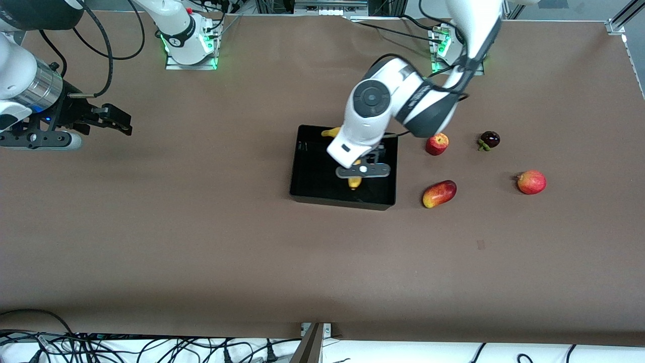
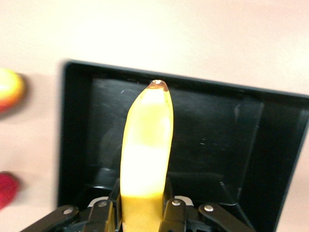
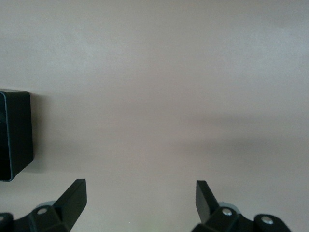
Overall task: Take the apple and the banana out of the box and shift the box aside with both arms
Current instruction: 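Lift the banana out of the box and carry it beside the mango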
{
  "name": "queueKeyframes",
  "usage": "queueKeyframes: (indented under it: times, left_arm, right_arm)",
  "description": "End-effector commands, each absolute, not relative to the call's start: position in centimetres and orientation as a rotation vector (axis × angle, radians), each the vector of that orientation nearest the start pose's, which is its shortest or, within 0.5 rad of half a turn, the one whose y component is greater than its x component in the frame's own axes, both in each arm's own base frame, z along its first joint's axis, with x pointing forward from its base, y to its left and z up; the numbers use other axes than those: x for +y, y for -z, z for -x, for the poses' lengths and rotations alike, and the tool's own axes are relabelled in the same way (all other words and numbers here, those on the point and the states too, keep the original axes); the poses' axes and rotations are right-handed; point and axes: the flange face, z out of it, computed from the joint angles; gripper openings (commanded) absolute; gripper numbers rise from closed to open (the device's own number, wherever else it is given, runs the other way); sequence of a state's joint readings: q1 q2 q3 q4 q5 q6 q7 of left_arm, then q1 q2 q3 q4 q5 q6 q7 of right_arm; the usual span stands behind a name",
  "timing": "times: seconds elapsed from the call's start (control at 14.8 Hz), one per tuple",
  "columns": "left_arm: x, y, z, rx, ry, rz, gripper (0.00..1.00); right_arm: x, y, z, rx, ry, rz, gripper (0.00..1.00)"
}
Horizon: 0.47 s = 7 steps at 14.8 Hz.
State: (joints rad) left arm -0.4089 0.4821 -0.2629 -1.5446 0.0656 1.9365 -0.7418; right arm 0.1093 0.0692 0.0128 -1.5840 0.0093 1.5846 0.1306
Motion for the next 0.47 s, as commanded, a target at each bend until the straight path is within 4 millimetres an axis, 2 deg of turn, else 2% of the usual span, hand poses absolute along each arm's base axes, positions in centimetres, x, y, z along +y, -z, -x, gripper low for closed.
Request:
queueKeyframes:
  times: [0.0, 0.2, 0.4]
  left_arm:
    - [-33.7, -40.0, -56.7, 0.066, -0.234, 3.117, 0.06]
    - [-25.8, -40.2, -58.6, 0.356, -0.361, 3.077, 0.08]
    - [-17.3, -38.3, -60.2, 0.586, -0.484, 3.047, 0.09]
  right_arm:
    - [7.1, -58.4, -57.0, 0.005, -0.101, 3.146, 1.0]
    - [7.1, -58.4, -57.0, 0.005, -0.101, 3.146, 1.0]
    - [7.0, -58.4, -57.0, 0.007, -0.101, 3.146, 1.0]
